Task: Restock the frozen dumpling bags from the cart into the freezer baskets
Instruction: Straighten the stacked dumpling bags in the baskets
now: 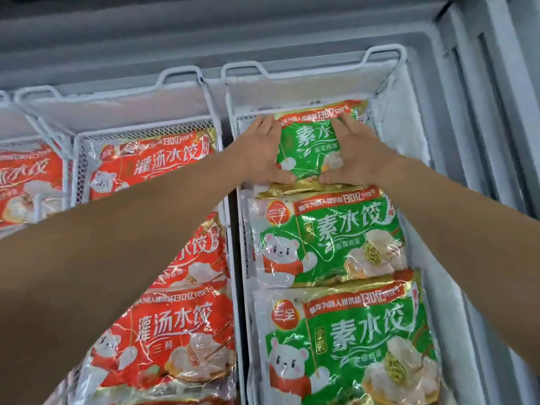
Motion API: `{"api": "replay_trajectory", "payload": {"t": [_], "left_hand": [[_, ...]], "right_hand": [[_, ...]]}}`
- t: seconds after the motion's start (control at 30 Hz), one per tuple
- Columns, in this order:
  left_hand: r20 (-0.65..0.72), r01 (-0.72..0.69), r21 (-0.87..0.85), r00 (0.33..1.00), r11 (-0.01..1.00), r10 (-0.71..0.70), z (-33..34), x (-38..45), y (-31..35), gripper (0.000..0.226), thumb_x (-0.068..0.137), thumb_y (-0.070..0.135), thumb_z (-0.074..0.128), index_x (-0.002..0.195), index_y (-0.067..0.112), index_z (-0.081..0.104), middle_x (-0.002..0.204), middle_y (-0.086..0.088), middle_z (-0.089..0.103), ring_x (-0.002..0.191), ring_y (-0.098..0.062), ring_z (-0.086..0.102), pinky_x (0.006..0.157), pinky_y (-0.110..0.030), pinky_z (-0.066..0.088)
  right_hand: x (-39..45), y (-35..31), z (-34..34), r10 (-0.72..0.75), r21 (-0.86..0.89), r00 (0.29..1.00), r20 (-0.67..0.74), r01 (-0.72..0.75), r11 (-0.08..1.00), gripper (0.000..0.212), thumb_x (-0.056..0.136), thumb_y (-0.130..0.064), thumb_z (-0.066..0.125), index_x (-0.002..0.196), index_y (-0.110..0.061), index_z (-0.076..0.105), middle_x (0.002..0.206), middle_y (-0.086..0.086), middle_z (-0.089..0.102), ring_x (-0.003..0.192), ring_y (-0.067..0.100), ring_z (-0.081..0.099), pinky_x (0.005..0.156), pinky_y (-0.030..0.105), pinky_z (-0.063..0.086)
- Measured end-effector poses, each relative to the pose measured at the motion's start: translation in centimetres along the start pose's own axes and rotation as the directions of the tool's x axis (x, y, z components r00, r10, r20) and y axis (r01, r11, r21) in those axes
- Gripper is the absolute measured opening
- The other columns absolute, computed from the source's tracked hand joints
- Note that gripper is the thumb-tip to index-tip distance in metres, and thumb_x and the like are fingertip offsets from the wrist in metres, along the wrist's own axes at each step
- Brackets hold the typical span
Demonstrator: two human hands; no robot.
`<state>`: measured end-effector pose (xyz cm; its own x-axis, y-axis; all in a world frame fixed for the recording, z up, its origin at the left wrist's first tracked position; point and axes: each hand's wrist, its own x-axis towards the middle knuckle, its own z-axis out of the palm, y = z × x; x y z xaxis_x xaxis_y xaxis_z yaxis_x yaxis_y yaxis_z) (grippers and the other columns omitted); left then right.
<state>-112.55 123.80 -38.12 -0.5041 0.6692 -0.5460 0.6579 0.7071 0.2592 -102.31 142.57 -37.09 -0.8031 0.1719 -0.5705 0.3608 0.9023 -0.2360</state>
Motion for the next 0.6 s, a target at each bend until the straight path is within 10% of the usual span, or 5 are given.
{"api": "replay_trajectory", "payload": {"t": [0.27,0.4,0.5,0.6], "left_hand": [[-0.055,0.008,-0.012,0.998,1.0,-0.009,2.0,-1.6,0.9,0.12,0.08,0.076,0.055,0.158,0.011,-0.009,0.166,-0.011,-0.016,0.152,-0.034,-0.014,0.125,-0.044,0.001],[-0.171,0.15,-0.391,0.958,0.908,-0.232,1.7,-1.5,1.0,0.106,0.086,0.054,0.068,0.158,0.007,0.007,0.166,-0.017,0.002,0.153,-0.032,0.008,0.123,-0.038,0.016],[-0.26,0.191,-0.35,0.921,0.917,-0.291,0.8,-0.5,1.0,0.056,0.093,0.033,0.064,0.134,-0.001,0.045,0.136,-0.022,0.049,0.126,-0.035,0.05,0.097,-0.036,0.042],[-0.339,0.201,-0.329,0.887,0.923,-0.314,1.4,-0.6,1.4,0.036,0.089,0.023,0.068,0.117,0.003,0.057,0.12,-0.018,0.055,0.102,-0.032,0.06,0.085,-0.038,0.049]], "right_hand": [[-1.2,0.9,0.4,0.09,0.035,0.996,0.012,-0.09,0.995,0.12,0.076,-0.058,0.075,0.159,-0.022,-0.004,0.166,0.0,-0.017,0.153,0.028,-0.001,0.121,0.055,0.014],[-1.9,0.6,1.0,0.113,0.054,0.993,-0.043,-0.111,0.992,0.108,0.079,-0.059,0.072,0.159,-0.021,0.01,0.167,0.003,0.0,0.151,0.033,0.013,0.119,0.053,0.017],[-1.1,0.9,0.3,0.102,0.145,0.968,-0.229,-0.07,0.987,0.063,0.089,-0.049,0.064,0.141,-0.015,0.051,0.148,0.014,0.044,0.132,0.034,0.046,0.113,0.045,0.034],[-0.9,0.3,1.4,0.117,0.138,0.908,-0.401,-0.067,0.988,0.02,0.093,-0.036,0.062,0.101,-0.019,0.07,0.106,0.007,0.065,0.101,0.03,0.057,0.093,0.036,0.041]]}}
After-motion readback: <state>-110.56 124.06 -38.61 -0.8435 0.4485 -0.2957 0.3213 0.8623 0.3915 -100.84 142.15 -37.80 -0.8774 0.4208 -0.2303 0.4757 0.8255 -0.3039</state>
